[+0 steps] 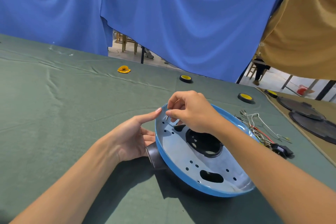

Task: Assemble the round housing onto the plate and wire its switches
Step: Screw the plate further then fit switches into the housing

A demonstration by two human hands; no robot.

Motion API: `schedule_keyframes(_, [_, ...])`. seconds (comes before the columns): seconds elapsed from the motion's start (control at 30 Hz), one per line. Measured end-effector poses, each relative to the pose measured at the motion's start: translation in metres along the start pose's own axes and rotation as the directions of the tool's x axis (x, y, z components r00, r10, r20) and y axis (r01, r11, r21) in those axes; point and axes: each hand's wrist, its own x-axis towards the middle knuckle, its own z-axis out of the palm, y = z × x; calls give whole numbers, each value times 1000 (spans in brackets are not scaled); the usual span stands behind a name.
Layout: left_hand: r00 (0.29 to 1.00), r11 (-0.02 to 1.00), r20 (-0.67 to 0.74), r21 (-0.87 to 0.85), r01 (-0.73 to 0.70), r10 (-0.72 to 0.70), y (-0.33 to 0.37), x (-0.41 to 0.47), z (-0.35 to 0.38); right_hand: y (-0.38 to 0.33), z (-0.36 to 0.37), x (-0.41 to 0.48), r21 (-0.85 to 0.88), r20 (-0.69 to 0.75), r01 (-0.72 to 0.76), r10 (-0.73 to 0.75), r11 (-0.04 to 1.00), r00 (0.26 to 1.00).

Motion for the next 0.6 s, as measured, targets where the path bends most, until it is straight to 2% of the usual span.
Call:
schedule_keyframes(0.13, [1000, 1000, -13, -9, -7, 7, 0, -2, 2, -2, 0, 0, -33, 32, 8, -7, 999, 999])
schedule_keyframes(0.3, [999, 1000, -32, -4, -21, 21, -2, -2, 3, -2, 1, 0, 5, 34, 11, -11, 1000, 999])
schedule_keyframes(0.6, [999, 1000, -46, -11, -25, 24, -3, -2, 4, -4, 3, 7, -127, 62, 77, -70, 989, 996])
